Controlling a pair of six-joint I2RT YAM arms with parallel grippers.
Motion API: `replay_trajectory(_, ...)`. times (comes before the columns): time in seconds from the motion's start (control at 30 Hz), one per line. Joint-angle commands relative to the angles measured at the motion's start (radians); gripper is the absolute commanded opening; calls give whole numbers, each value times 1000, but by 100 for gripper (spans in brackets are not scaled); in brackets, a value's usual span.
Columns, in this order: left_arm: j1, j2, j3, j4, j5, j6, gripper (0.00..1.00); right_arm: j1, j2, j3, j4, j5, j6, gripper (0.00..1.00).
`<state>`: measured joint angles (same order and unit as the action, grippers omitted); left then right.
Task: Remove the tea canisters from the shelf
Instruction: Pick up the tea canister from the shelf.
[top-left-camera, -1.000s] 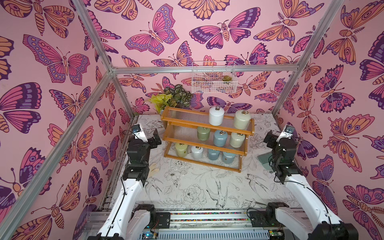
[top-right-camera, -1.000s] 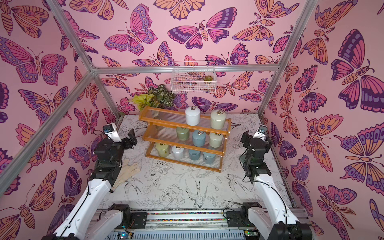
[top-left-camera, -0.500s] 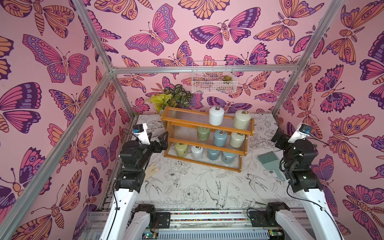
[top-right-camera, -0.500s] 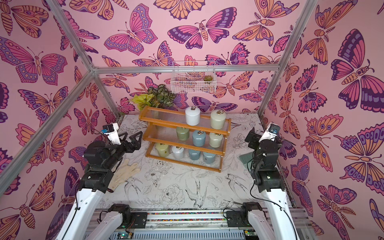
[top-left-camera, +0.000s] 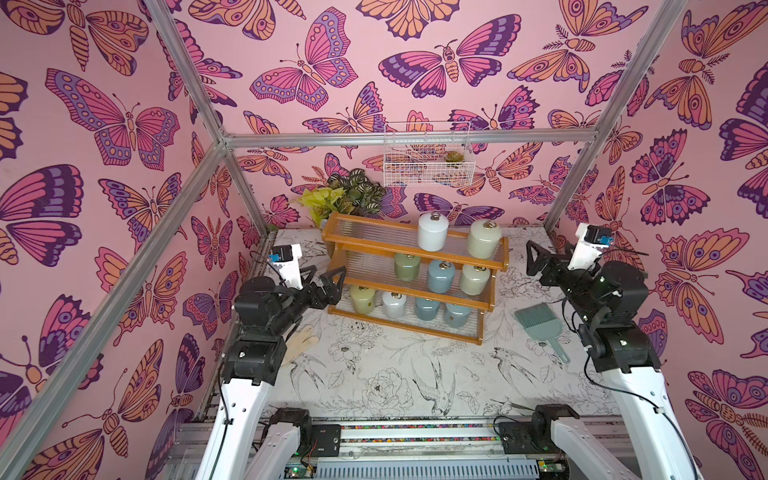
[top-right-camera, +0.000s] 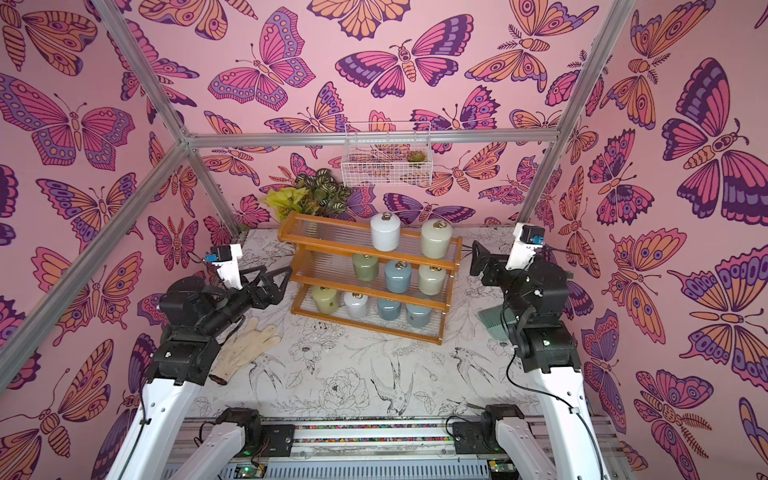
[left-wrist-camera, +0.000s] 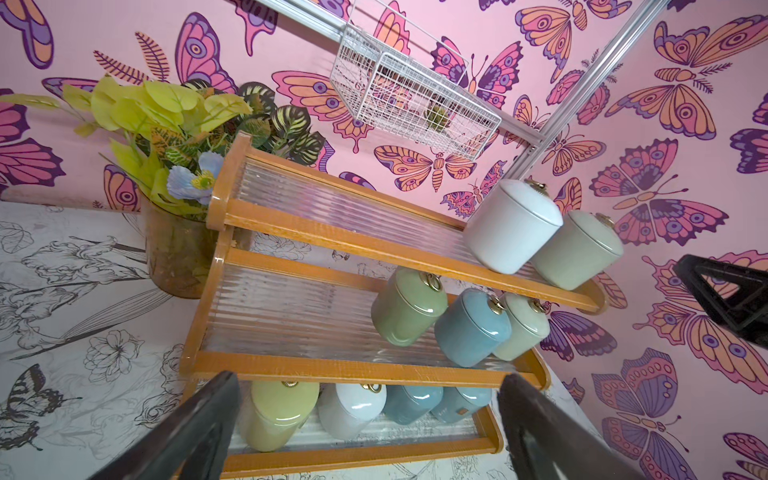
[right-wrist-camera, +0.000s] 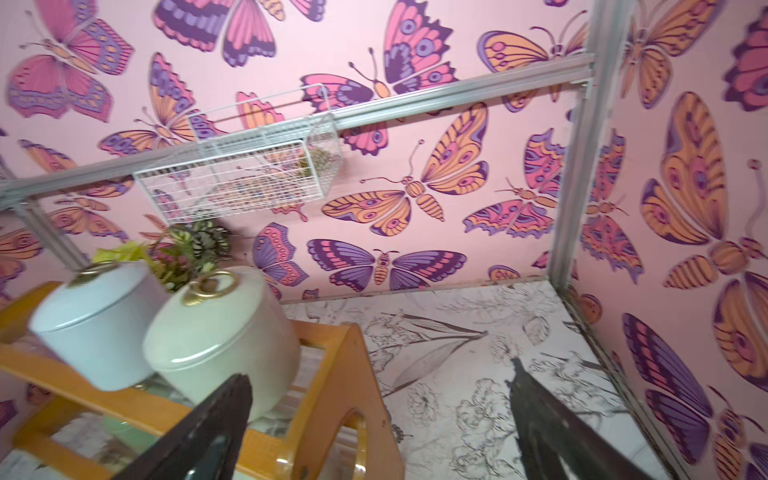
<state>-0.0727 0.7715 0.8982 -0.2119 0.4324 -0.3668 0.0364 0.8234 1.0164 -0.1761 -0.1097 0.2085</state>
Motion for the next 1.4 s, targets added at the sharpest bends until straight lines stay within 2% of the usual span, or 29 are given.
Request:
replay_trajectory(0.0, -6, 12, 22, -17, 52, 9, 100, 21, 23, 46, 39, -135, 12, 99)
replay_trajectory(0.13, -7, 47, 37, -16, 105, 19, 100, 46, 83, 78, 82, -204, 7, 99)
replay_trajectory(0.23, -12, 70, 47, -16, 130, 29, 100, 89, 124, 91, 119, -205, -12, 99)
replay_trajectory(0.53, -22, 78, 42, -15, 123, 58, 100, 217, 215, 120, 183, -108, -189, 99)
replay_trajectory(0.67, -25, 76, 39, -15, 111, 66, 100, 220, 213, 92, 240, -73, -227, 99)
replay_trajectory(0.87, -25, 80, 45, -14, 104, 73, 100, 218, 238, 94, 228, -76, -282, 99)
replay_trajectory(1.37, -27, 94, 45, -15, 96, 75, 100, 218, 341, 87, 274, -132, -251, 99)
